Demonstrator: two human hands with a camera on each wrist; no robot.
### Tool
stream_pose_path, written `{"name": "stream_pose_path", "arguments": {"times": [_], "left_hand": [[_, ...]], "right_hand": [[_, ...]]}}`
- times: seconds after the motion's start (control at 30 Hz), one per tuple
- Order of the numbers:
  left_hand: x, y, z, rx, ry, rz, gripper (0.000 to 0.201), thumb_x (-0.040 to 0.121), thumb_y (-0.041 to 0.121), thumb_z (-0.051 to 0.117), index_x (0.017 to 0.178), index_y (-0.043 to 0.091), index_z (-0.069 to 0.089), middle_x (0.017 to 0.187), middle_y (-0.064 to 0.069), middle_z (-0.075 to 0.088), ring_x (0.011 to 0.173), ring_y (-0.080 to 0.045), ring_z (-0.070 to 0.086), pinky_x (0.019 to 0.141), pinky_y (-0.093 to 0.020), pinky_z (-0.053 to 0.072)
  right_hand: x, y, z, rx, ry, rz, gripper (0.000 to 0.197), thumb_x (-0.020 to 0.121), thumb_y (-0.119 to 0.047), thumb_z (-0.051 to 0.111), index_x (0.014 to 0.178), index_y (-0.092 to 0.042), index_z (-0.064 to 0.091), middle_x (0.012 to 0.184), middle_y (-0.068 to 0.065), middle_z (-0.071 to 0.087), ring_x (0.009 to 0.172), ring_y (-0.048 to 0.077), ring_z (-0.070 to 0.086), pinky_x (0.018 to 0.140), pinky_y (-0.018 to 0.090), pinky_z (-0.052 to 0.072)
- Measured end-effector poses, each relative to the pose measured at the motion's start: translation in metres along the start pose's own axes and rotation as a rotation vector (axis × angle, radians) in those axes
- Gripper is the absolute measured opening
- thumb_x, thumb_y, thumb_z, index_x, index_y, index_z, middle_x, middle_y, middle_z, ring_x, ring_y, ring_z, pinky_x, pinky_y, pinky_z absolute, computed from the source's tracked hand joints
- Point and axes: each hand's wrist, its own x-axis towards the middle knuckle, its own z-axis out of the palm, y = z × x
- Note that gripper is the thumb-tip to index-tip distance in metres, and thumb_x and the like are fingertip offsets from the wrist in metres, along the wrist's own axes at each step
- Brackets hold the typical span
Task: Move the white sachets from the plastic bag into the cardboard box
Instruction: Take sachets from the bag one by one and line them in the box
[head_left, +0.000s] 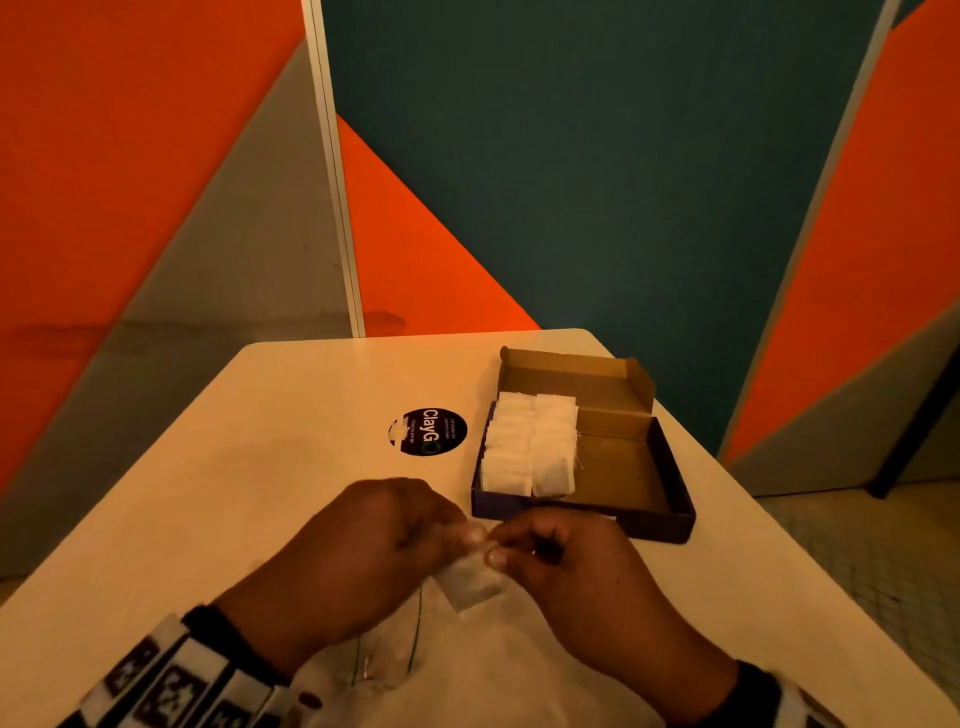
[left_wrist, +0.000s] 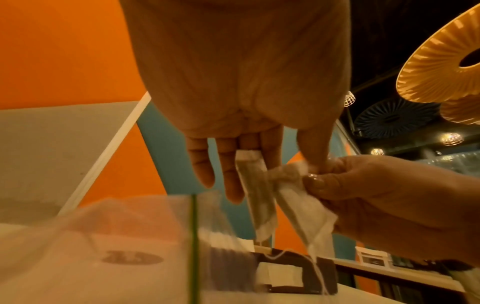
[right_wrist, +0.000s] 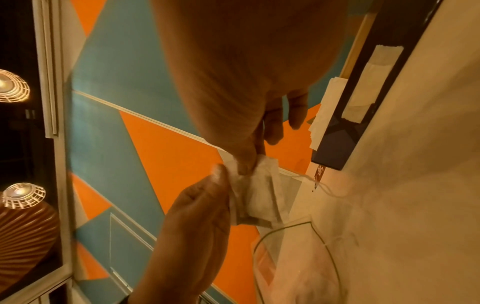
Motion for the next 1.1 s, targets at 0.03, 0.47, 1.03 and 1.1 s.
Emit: {"name": "stream_pose_path", "arguments": {"times": [0.03, 0.47, 1.03, 1.1], "left_hand": [[-0.001, 0.003, 0.004, 0.086, -0.056, 0.042, 0.062, 0.076, 0.081, 0.038, 0.1, 0.036, 0.074, 0.092, 0.02, 0.068, 0.085, 0.003, 0.062, 0.079, -0.026, 0.052], [-0.003, -0.021, -0.008, -0.219, 0.069, -0.095, 0.01, 0.086, 0.028, 0.074, 0.077, 0.028, 0.078, 0.082, 0.012, 0.074, 0.075, -0.008, 0.069, 0.068, -0.017, 0.054], [0.007, -0.005, -0.017, 0.01, 0.087, -0.026, 0.008, 0.086, 0.036, 0.073, 0.09, 0.031, 0.077, 0.087, 0.018, 0.069, 0.086, 0.002, 0.062, 0.073, -0.01, 0.045], [0.006, -0.01, -0.016, -0.14, 0.119, -0.061, 0.004, 0.081, 0.031, 0.078, 0.084, 0.033, 0.078, 0.086, 0.017, 0.072, 0.084, 0.005, 0.064, 0.071, -0.007, 0.044]], "right_hand": [[-0.001, -0.001, 0.001, -0.015, -0.017, -0.001, 0.012, 0.085, -0.037, 0.073, 0.079, -0.048, 0.071, 0.087, -0.033, 0.068, 0.086, -0.005, 0.063, 0.083, 0.019, 0.053], [0.006, 0.028, -0.035, -0.214, -0.169, 0.121, 0.021, 0.088, -0.032, 0.07, 0.078, -0.051, 0.07, 0.088, -0.034, 0.068, 0.093, -0.004, 0.063, 0.085, 0.009, 0.045], [0.02, -0.019, -0.021, -0.05, -0.128, -0.058, 0.021, 0.095, -0.036, 0.057, 0.084, -0.033, 0.075, 0.083, -0.025, 0.07, 0.081, -0.002, 0.064, 0.075, 0.015, 0.052], [0.02, -0.021, -0.022, 0.022, -0.124, -0.061, 0.024, 0.097, -0.03, 0.055, 0.083, -0.031, 0.074, 0.082, -0.024, 0.071, 0.078, 0.001, 0.065, 0.069, 0.013, 0.053]]}}
